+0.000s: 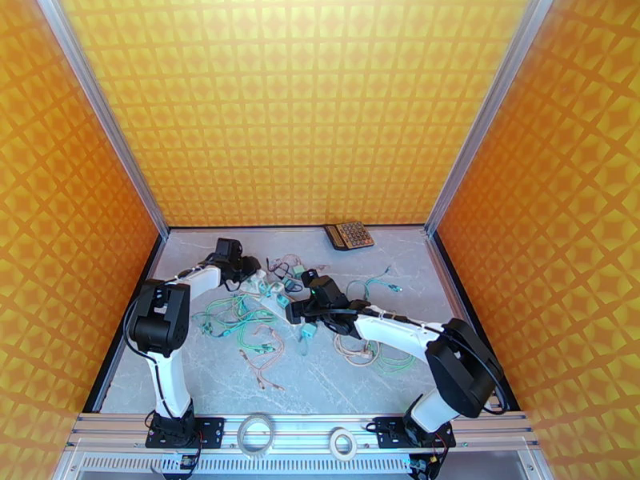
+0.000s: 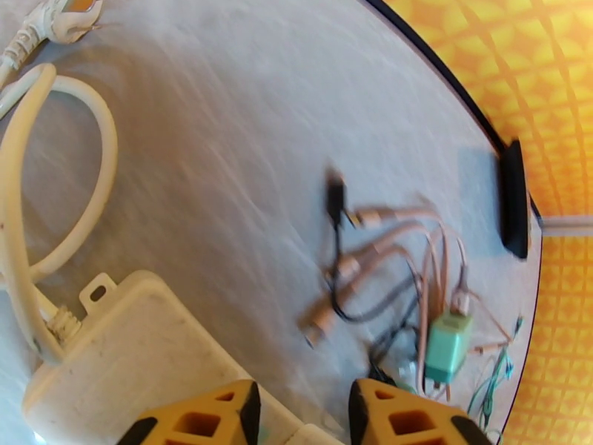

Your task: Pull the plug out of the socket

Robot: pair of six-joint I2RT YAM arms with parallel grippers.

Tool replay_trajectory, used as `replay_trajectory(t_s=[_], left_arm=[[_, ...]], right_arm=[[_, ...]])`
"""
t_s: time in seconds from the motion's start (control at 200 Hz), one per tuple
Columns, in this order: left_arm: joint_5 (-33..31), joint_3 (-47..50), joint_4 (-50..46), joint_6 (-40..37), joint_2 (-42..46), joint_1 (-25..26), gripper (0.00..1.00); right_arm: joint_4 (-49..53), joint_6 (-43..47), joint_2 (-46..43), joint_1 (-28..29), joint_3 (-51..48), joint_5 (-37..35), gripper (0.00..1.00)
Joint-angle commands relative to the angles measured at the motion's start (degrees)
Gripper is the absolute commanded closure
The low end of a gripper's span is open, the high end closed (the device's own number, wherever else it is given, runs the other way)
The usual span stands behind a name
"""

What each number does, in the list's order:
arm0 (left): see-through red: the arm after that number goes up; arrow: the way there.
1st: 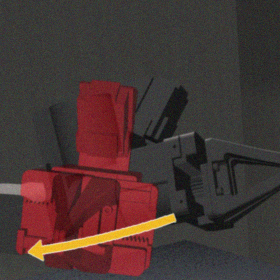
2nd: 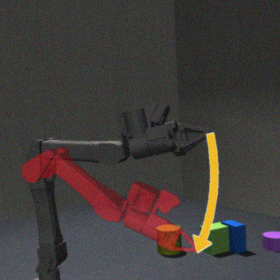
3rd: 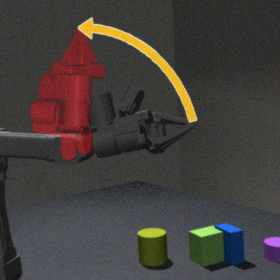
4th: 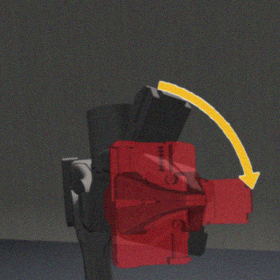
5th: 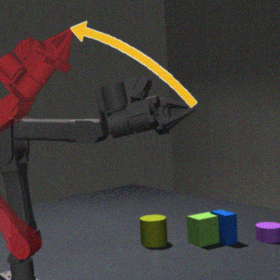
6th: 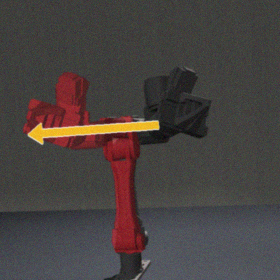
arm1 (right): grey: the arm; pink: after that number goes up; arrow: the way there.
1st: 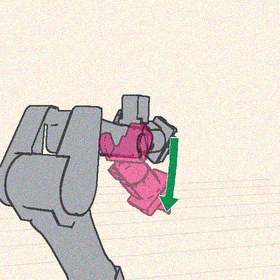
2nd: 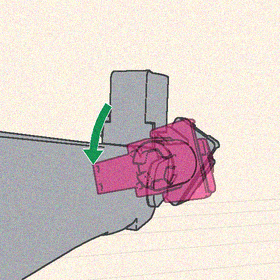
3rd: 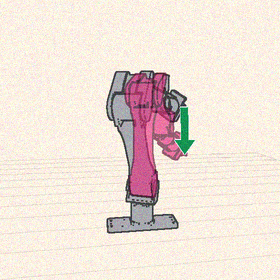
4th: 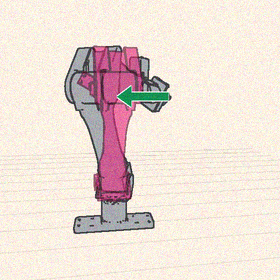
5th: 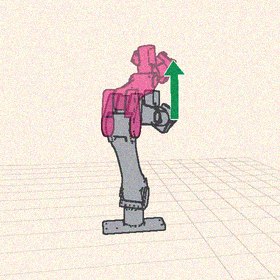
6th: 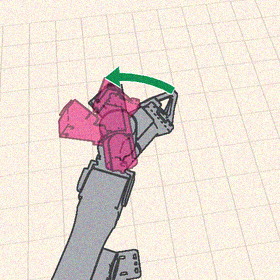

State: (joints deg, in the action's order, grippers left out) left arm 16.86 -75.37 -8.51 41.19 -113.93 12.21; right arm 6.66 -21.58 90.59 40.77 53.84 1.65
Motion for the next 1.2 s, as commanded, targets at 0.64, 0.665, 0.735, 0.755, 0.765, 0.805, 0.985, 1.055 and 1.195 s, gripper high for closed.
replay_trajectory(t_s=[0.64,0.665,0.735,0.755,0.765,0.805,0.985,1.055,1.195], left_arm=[[-6.4,-2.9,-14.6,-10.1,3.9,-0.2,0.63],[-6.4,-2.8,-14.4,-10.0,3.5,-0.2,0.64],[-6.4,-3.0,-14.4,-9.5,2.0,-0.3,0.7],[-6.3,-3.2,-14.5,-9.3,1.5,-0.4,0.72],[-6.3,-3.3,-14.6,-9.3,1.2,-0.4,0.72],[-6.3,-3.9,-15.2,-9.0,0.1,-0.4,0.73],[-6.1,-4.3,-16.7,-7.7,-2.0,-0.5,0.78],[-6.1,-4.0,-17.2,-7.5,-2.2,-0.5,0.78],[-6.1,-3.7,-17.7,-7.0,-2.5,-0.5,0.78]], right_arm=[[4.1,16.1,7.9,0.7,9.3,5.0,0.35],[4.7,16.2,8.4,0.8,9.9,5.1,0.35],[5.8,16.8,9.9,1.1,11.4,4.5,0.35],[6.0,17.0,10.3,1.2,11.9,4.3,0.35],[6.1,17.0,10.6,1.3,12.0,4.3,0.35],[6.5,17.2,11.4,1.4,12.6,3.9,0.35],[8.3,18.7,14.4,1.9,14.6,2.4,0.36],[8.3,19.2,15.0,2.0,14.8,1.5,0.37],[9.1,20.3,16.3,2.0,15.8,1.0,0.43]])
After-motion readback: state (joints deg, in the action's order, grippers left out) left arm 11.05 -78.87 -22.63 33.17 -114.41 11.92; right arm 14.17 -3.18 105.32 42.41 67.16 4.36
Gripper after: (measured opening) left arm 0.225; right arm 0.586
